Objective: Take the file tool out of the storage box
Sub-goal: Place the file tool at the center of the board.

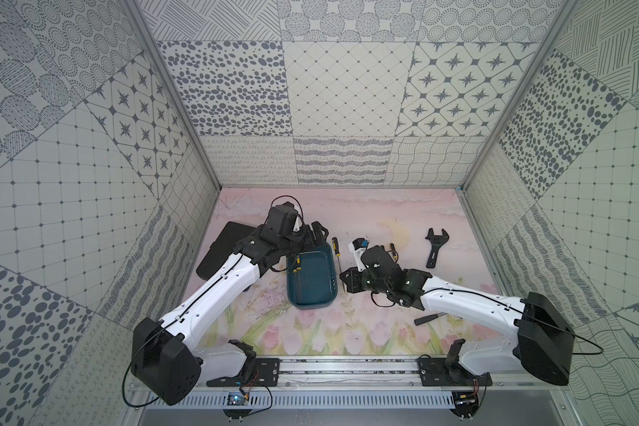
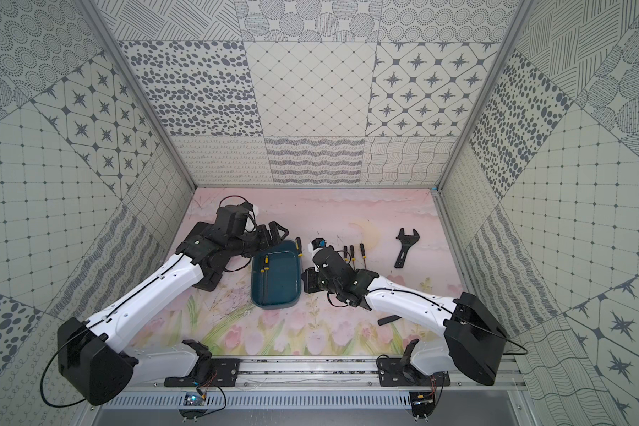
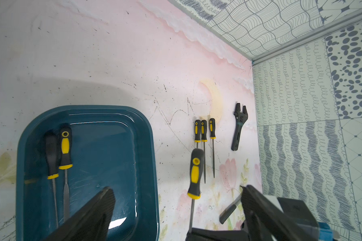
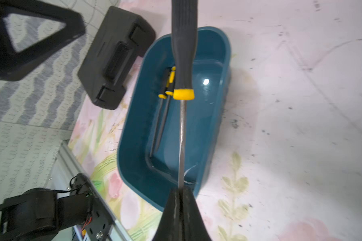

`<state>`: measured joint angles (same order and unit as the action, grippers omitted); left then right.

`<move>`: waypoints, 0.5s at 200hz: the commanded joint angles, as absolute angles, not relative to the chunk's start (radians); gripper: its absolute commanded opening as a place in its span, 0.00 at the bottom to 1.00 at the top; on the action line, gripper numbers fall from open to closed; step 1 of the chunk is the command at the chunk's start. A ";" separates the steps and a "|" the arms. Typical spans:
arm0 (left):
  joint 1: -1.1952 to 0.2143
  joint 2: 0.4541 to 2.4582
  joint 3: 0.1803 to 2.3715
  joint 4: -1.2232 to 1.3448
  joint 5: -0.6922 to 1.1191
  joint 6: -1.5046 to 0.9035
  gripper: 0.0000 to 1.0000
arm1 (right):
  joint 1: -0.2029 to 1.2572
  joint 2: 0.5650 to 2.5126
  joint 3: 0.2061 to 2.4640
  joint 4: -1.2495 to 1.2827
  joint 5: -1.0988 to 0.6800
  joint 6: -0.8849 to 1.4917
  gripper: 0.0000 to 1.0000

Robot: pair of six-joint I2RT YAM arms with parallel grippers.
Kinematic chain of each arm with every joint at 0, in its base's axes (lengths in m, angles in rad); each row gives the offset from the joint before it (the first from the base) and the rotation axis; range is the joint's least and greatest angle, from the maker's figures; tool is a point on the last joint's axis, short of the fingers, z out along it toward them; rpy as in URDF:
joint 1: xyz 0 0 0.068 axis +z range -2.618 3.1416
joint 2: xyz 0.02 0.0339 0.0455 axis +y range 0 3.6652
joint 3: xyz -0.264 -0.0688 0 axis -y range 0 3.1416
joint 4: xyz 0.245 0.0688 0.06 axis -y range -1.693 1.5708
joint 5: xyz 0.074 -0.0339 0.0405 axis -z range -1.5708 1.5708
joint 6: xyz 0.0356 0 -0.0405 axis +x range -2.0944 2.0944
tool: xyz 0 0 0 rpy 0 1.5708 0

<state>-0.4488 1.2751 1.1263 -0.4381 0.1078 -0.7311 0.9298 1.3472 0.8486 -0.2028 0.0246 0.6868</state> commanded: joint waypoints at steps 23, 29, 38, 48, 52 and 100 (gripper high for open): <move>-0.444 1.216 1.074 -0.537 0.054 -0.624 0.99 | 0.909 1.329 0.909 -0.452 0.309 0.710 0.00; -0.445 1.212 1.064 -0.540 0.054 -0.624 0.99 | 0.905 1.335 0.916 -0.472 0.322 0.708 0.00; -0.445 1.205 1.053 -0.541 0.055 -0.623 0.99 | 0.893 1.348 0.927 -0.492 0.332 0.707 0.00; -0.445 1.201 1.040 -0.540 0.055 -0.621 0.99 | 0.880 1.363 0.937 -0.504 0.333 0.706 0.00; -0.445 1.200 1.037 -0.540 0.056 -0.620 0.99 | 0.875 1.371 0.939 -0.506 0.333 0.707 0.00; -0.451 1.188 1.022 -0.547 0.055 -0.607 0.99 | 0.829 1.483 0.958 -0.514 0.324 0.710 0.00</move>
